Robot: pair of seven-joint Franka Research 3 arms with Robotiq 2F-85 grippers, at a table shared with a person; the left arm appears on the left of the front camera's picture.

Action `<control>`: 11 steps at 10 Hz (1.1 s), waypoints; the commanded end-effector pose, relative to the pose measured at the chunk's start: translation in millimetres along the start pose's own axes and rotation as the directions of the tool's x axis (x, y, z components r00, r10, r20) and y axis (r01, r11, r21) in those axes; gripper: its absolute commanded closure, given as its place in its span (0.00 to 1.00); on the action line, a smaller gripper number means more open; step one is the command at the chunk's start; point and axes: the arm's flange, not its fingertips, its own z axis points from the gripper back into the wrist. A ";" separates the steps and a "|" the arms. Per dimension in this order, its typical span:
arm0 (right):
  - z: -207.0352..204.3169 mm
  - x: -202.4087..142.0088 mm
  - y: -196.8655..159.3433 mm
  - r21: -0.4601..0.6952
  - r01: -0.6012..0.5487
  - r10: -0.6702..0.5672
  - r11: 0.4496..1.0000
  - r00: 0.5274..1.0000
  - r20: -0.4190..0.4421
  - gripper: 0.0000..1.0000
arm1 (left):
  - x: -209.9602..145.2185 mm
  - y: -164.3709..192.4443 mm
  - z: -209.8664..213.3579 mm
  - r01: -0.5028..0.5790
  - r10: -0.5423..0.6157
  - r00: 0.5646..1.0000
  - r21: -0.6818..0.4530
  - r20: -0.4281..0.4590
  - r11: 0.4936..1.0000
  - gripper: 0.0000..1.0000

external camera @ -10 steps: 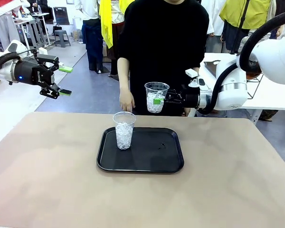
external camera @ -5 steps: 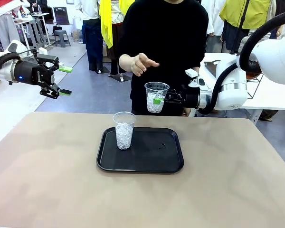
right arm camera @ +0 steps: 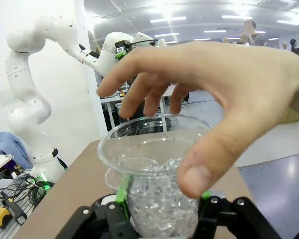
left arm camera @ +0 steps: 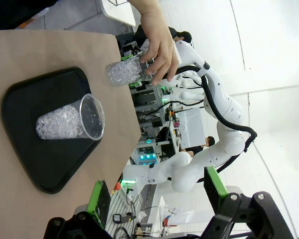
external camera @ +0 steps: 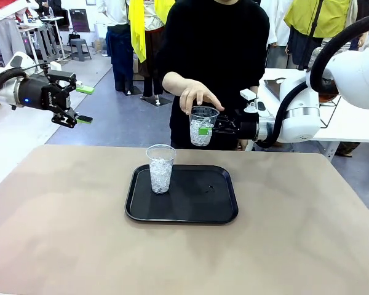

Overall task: Pour the drink into the iced cup.
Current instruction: Open the gripper to release the iced cup you were holding.

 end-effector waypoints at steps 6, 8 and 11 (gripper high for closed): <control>-2.9 3.7 1.8 -0.004 -0.009 0.009 1.000 1.000 0.011 0.38 | -2.2 -0.8 1.0 0.001 -0.001 1.000 -0.003 0.001 1.000 0.00; -2.9 3.7 1.8 -0.004 -0.009 0.009 1.000 1.000 0.011 0.38 | -2.2 -0.8 1.0 0.001 -0.001 1.000 -0.003 0.001 1.000 0.00; -2.9 3.7 1.8 -0.004 -0.009 0.009 1.000 1.000 0.011 0.38 | -2.2 -0.8 1.0 0.001 -0.001 1.000 -0.003 0.001 1.000 0.00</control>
